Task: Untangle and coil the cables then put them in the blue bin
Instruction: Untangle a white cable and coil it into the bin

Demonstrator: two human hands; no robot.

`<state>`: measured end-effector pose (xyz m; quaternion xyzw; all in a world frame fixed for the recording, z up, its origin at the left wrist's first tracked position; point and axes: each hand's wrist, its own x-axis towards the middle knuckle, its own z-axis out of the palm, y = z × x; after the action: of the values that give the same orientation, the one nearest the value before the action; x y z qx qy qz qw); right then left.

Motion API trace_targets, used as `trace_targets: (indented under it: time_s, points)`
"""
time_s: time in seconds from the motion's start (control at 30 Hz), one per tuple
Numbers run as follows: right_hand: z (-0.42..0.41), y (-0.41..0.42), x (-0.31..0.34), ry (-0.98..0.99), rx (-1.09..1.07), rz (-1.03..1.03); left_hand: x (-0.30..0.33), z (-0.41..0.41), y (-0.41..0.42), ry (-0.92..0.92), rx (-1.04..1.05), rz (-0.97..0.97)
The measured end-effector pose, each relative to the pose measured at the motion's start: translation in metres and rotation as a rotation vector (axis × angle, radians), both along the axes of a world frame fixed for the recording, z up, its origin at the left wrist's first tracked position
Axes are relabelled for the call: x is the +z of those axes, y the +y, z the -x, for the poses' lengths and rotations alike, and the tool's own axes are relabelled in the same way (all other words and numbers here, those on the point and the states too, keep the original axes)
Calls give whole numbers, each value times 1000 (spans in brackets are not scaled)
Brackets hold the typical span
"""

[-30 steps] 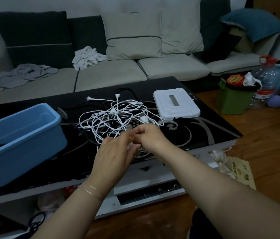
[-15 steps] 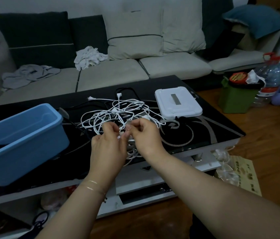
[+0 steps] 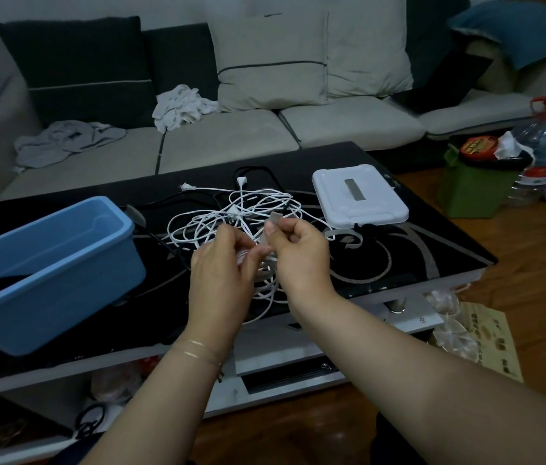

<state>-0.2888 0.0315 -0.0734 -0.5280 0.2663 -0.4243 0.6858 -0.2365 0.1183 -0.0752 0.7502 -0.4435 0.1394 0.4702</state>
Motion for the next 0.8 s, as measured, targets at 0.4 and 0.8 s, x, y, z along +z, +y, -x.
trace_targets:
  time_s: [0.4,0.8]
  points:
    - [16,3,18,22,74,-15,4,-13,25,-32,-181,-70]
    - [26,-20,36,389,274,300,4,-7,23,-256,-276,-39]
